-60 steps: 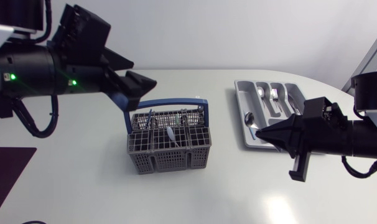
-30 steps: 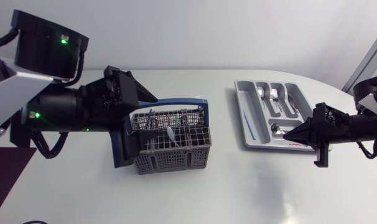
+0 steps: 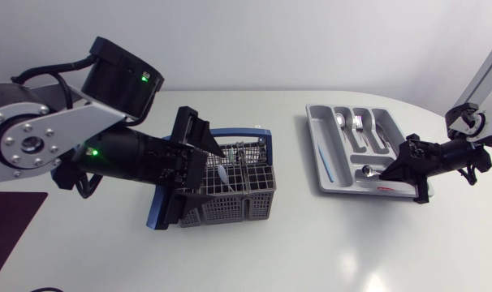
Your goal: Unload the cutlery basket into the drawer organizer.
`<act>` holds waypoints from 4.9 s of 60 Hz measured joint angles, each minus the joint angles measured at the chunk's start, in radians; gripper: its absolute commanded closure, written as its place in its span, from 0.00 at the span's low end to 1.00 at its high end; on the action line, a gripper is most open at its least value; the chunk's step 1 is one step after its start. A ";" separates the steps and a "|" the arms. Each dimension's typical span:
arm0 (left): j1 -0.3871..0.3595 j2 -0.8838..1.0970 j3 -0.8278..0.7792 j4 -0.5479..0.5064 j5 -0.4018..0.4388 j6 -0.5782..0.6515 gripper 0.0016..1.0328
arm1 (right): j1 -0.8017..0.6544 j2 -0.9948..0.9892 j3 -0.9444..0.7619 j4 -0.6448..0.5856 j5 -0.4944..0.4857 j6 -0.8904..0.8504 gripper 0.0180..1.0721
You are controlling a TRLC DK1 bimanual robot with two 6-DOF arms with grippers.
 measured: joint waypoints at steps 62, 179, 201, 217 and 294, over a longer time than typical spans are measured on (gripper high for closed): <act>-0.020 0.305 0.335 -0.281 -0.135 0.287 0.27 | 0.002 -0.365 -0.323 0.096 -0.060 -0.018 0.17; -0.043 0.480 0.572 -0.549 -0.291 0.440 0.96 | 0.032 -0.504 -0.586 0.194 -0.097 -0.022 0.17; -0.043 0.480 0.574 -0.551 -0.291 0.439 0.70 | 0.032 -0.504 -0.602 0.207 -0.097 -0.022 0.17; -0.043 0.481 0.605 -0.525 -0.288 0.382 0.04 | 0.032 -0.522 -0.615 0.206 -0.120 -0.016 0.17; 0.144 -0.220 -0.082 0.147 -0.124 -0.352 0.04 | 1.001 -0.351 -0.173 0.458 0.163 1.611 0.38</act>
